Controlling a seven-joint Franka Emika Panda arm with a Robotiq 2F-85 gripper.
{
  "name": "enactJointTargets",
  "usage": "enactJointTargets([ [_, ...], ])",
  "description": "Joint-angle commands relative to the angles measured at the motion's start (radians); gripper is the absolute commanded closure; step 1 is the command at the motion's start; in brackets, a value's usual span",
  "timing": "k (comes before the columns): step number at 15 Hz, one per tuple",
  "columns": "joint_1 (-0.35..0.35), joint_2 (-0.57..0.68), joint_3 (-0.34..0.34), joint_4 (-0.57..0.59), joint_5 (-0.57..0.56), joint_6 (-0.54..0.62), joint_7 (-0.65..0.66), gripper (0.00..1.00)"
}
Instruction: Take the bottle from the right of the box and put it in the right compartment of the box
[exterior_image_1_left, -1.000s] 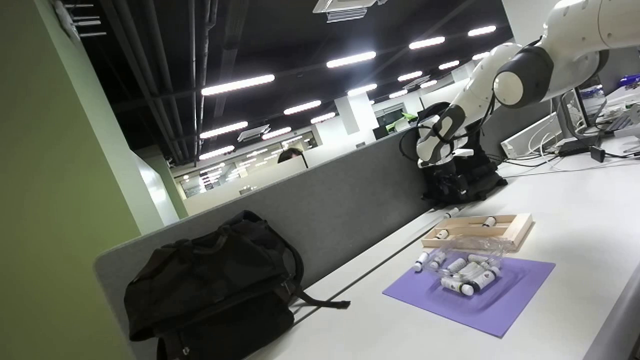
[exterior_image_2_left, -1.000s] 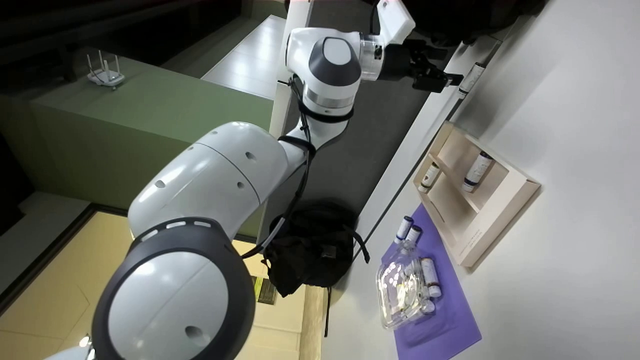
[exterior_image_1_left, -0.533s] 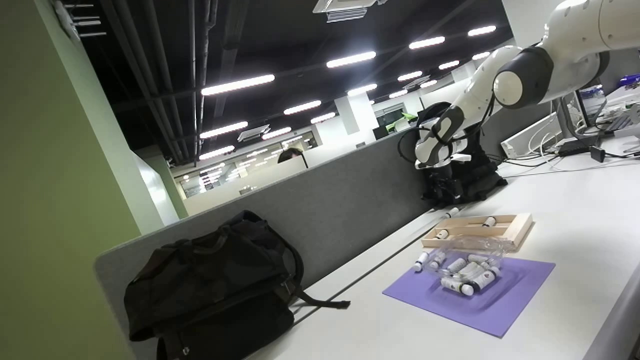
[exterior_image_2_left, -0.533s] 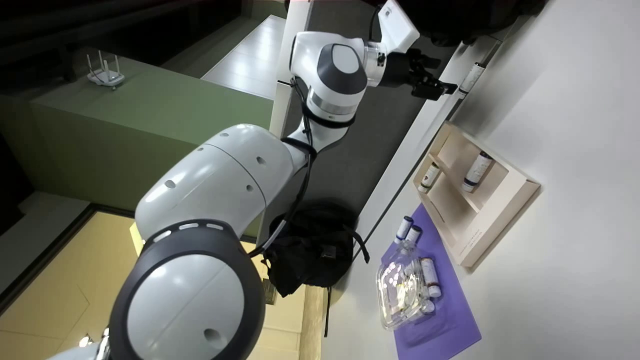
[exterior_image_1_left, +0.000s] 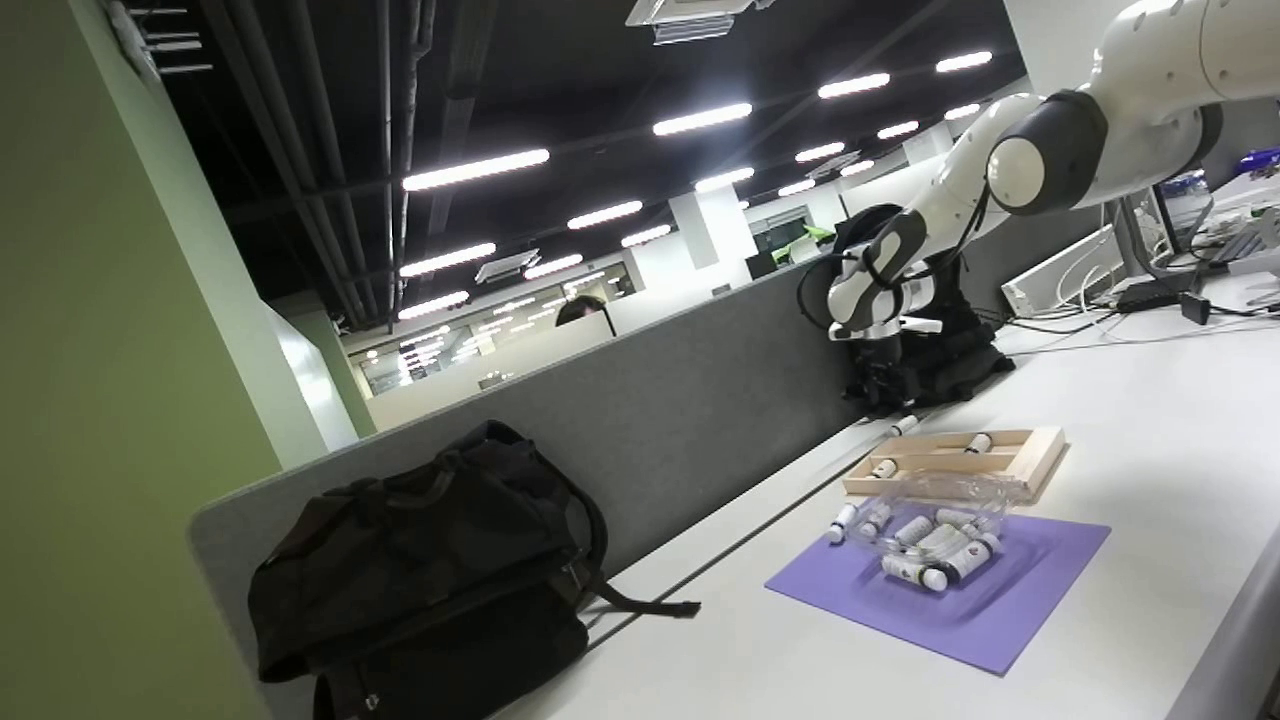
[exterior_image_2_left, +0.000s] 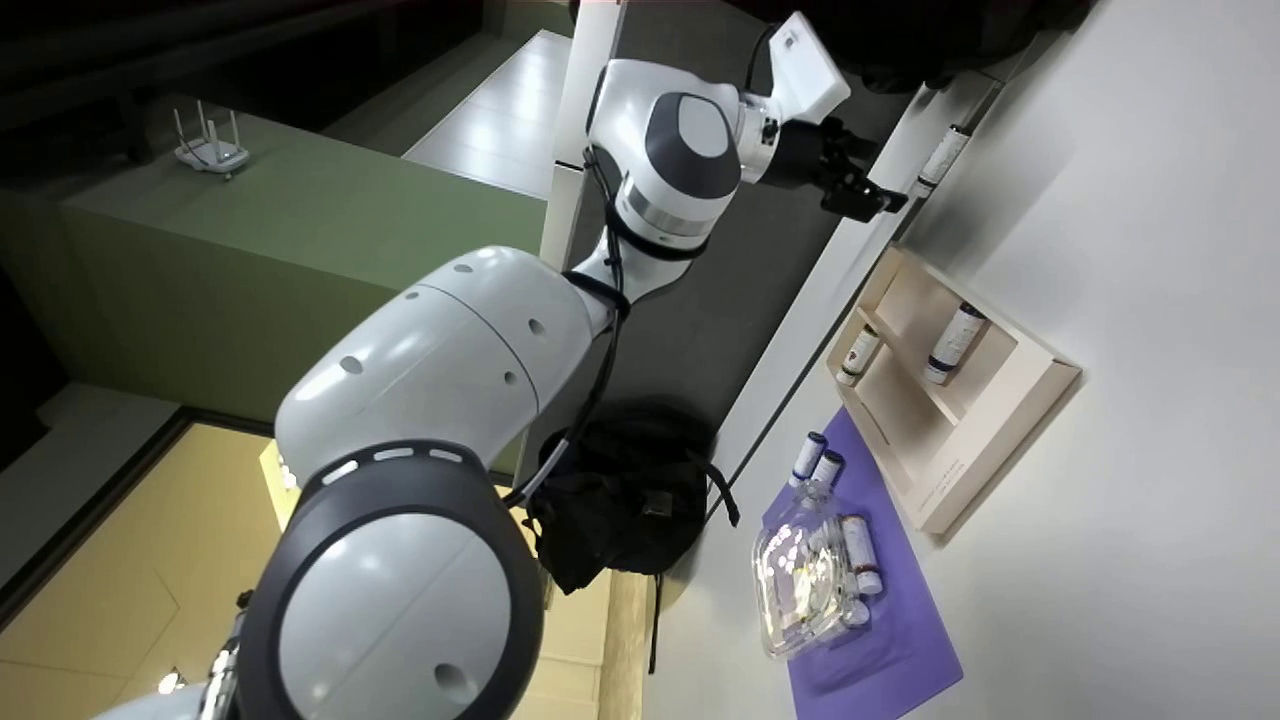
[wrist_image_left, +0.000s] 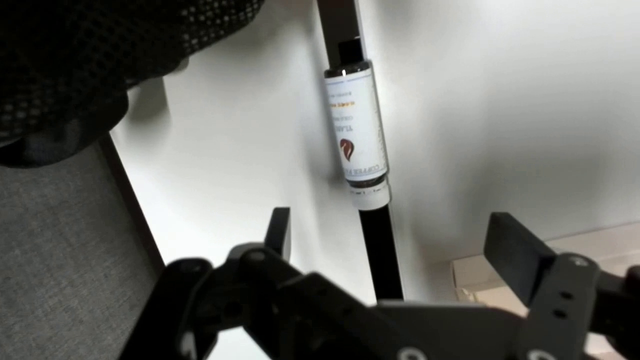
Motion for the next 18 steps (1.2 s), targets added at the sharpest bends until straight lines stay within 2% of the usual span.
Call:
enactJointTargets([
  [1,-0.006,-0.014,-0.005,-0.006,0.007,-0.048,0.028,0.00],
  [5,0.002,-0.016,-0.030,-0.004,-0.003,-0.082,0.066,0.00],
  [7,0.018,-0.028,-0.073,-0.010,-0.027,-0.124,0.118,0.00],
  [8,0.003,-0.002,-0.036,0.000,-0.007,-0.078,0.046,0.00],
  [14,0.011,-0.006,-0.063,0.000,-0.011,-0.101,0.078,0.00],
  [18,0.007,0.004,-0.054,0.006,-0.009,-0.075,0.037,0.00],
])
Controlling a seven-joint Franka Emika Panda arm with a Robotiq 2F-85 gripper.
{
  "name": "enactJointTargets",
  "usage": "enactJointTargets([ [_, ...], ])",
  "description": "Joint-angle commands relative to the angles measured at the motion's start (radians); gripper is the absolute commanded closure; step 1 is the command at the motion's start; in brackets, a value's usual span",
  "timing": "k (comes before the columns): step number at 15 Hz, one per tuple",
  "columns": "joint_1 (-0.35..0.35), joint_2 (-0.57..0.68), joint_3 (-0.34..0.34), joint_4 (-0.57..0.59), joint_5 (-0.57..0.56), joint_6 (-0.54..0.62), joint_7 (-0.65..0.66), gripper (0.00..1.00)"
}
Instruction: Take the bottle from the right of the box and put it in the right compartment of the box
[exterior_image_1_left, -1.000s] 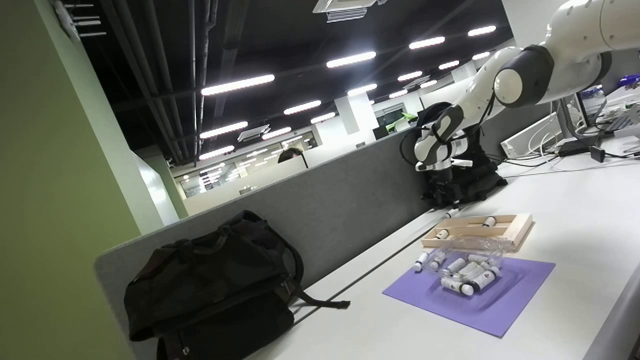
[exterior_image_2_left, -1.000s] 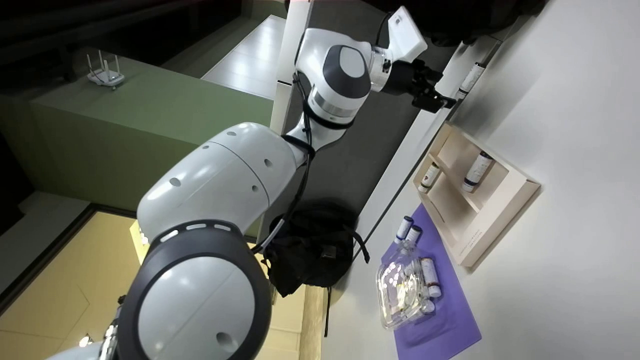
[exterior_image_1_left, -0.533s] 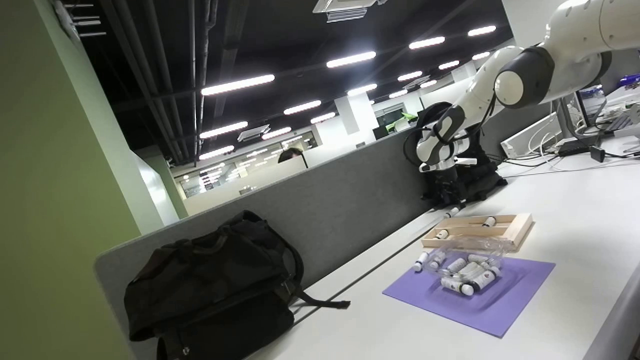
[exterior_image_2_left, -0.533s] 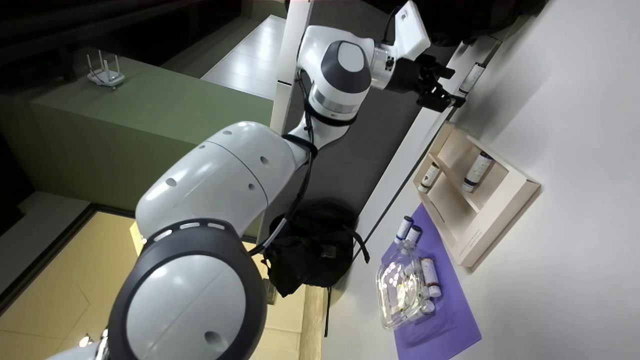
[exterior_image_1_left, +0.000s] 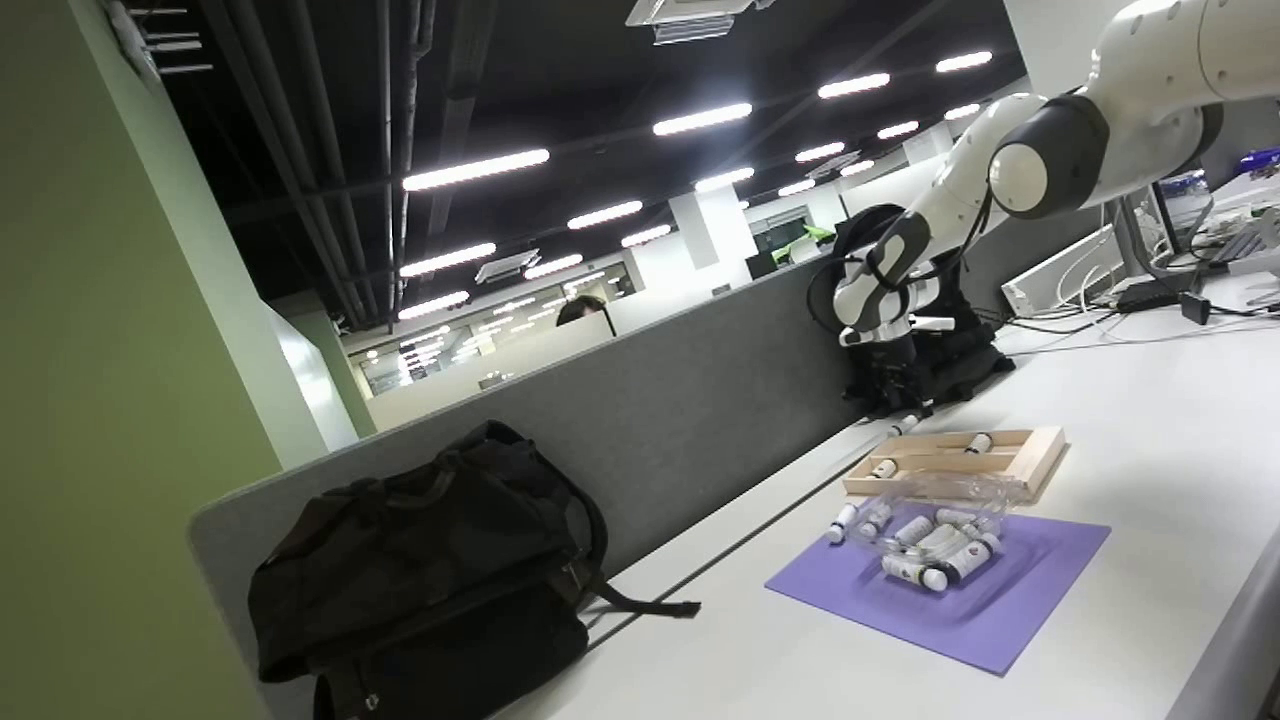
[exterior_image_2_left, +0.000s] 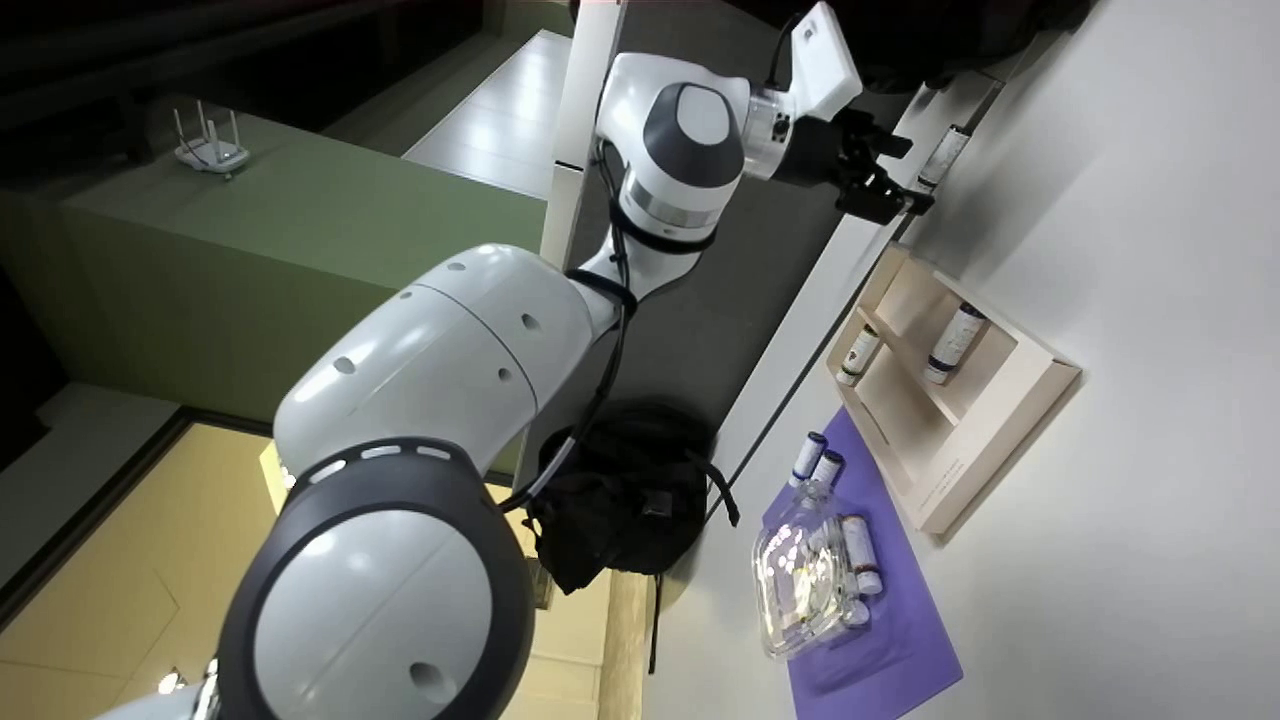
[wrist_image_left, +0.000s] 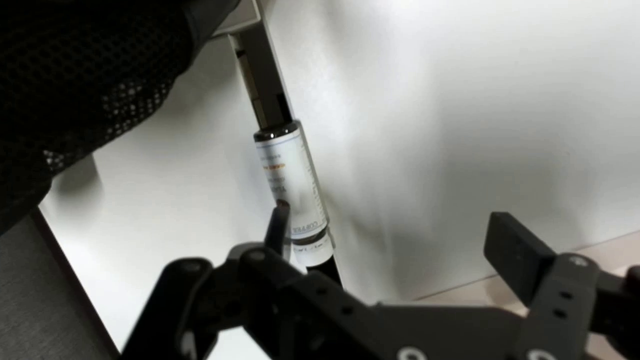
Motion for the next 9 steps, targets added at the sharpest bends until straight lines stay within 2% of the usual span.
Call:
enactJointTargets([
  [1,-0.005,0.010,0.012,0.008,0.003,0.034,-0.035,0.00],
  [4,-0.005,0.013,0.013,0.006,0.001,0.060,-0.056,0.00],
  [9,-0.004,0.005,0.012,-0.003,0.007,0.021,-0.046,0.00],
])
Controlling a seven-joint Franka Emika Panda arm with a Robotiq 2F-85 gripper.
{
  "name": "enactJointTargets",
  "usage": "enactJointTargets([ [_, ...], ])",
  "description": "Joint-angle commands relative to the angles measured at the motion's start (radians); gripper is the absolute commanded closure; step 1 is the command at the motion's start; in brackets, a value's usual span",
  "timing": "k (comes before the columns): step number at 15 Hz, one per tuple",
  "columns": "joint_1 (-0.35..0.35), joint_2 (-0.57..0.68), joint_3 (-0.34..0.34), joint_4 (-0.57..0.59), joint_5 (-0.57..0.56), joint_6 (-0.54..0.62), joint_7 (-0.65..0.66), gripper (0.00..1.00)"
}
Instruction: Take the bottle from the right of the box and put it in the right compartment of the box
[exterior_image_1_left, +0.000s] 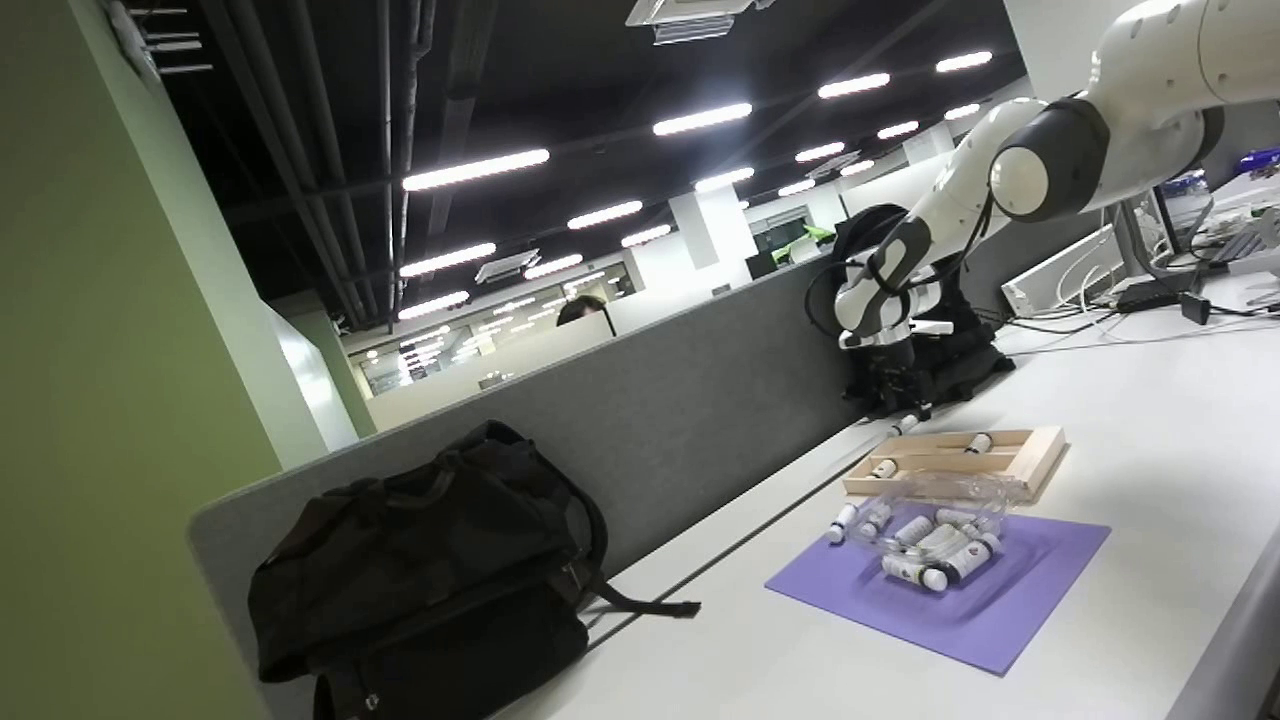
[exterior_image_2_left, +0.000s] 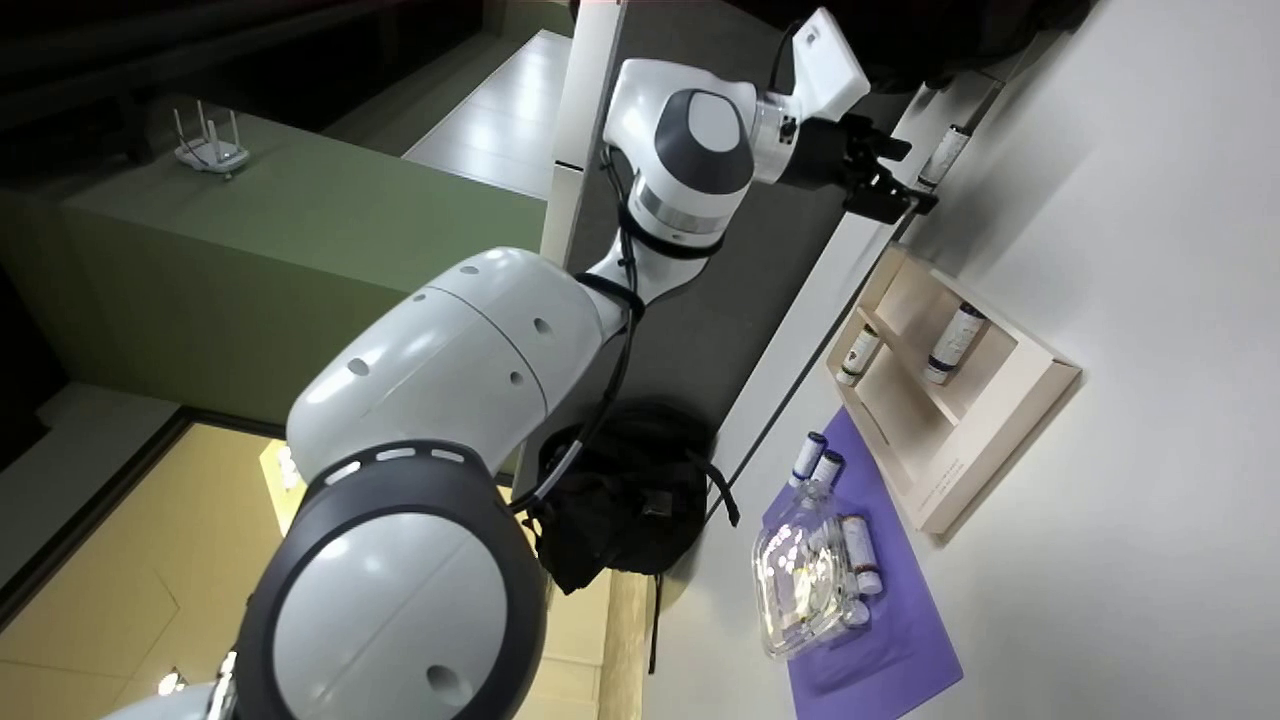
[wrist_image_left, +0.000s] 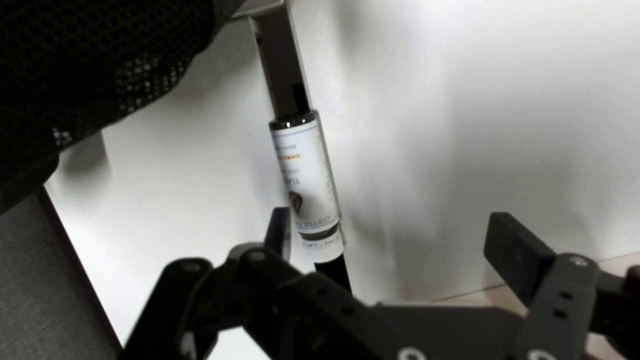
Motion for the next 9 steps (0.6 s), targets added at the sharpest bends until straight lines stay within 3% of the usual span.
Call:
enactJointTargets([
  [1,-0.003,-0.007,0.003,-0.002,0.004,-0.022,0.002,0.00],
  [6,0.011,-0.016,-0.032,-0.008,-0.015,-0.056,0.056,0.00],
  [9,0.003,0.000,-0.016,0.000,-0.002,-0.038,0.013,0.00],
])
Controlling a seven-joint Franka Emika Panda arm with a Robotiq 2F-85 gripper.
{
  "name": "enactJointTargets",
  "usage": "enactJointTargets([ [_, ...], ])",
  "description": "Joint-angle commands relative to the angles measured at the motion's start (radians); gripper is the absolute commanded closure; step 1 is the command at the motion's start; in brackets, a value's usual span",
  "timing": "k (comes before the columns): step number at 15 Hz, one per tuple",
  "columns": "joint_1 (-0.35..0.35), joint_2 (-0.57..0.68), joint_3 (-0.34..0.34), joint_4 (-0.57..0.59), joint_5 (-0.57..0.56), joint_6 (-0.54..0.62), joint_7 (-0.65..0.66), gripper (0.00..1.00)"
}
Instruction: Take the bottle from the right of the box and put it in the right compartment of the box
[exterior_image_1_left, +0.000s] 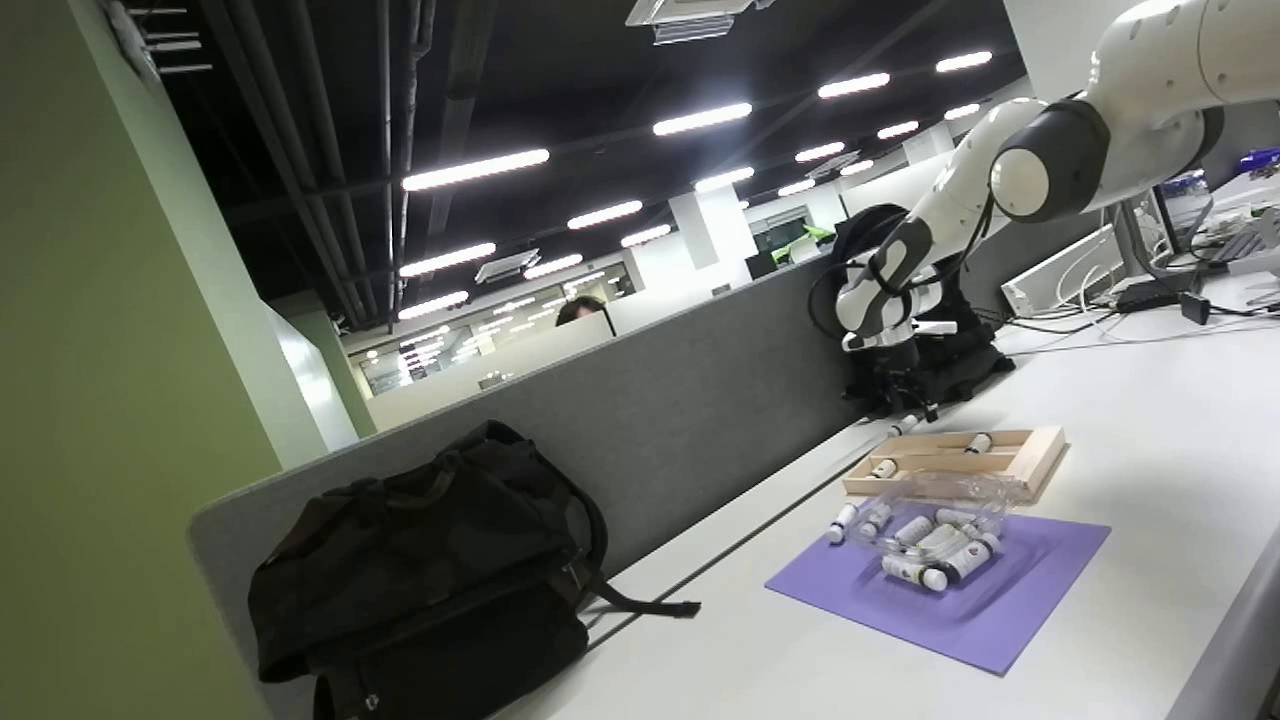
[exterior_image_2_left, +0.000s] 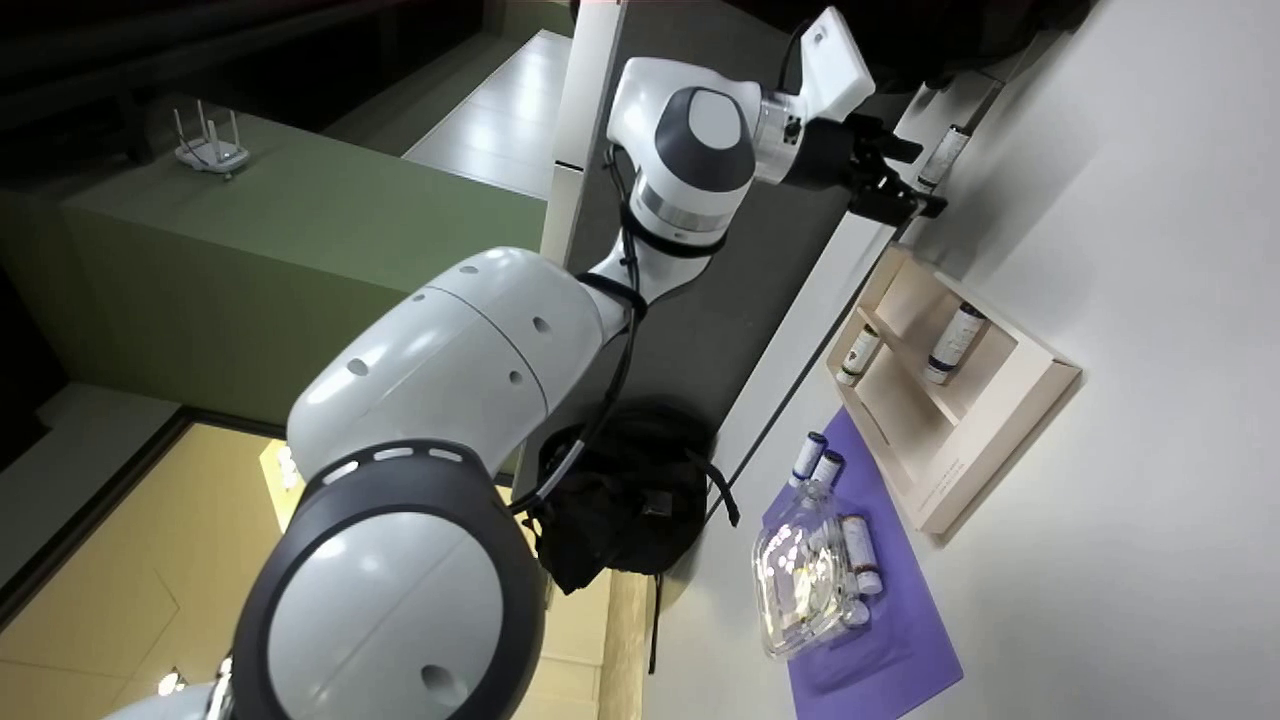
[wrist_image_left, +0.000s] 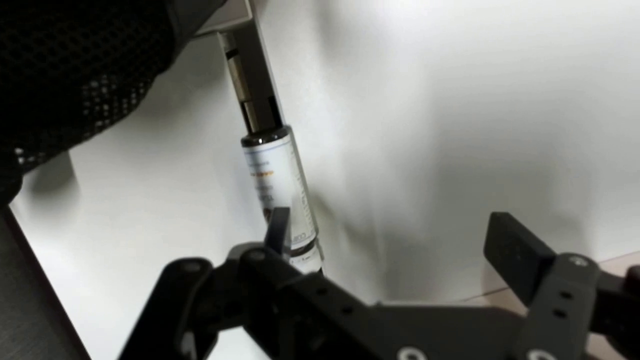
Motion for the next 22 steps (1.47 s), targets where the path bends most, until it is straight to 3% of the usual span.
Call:
enactJointTargets([
  [1,0.000,0.000,-0.002,0.000,0.000,-0.001,0.001,0.00],
  [16,0.003,0.000,-0.006,0.000,0.000,-0.002,0.007,0.00],
  [22,-0.008,0.038,0.026,0.034,0.014,0.066,-0.046,0.00],
])
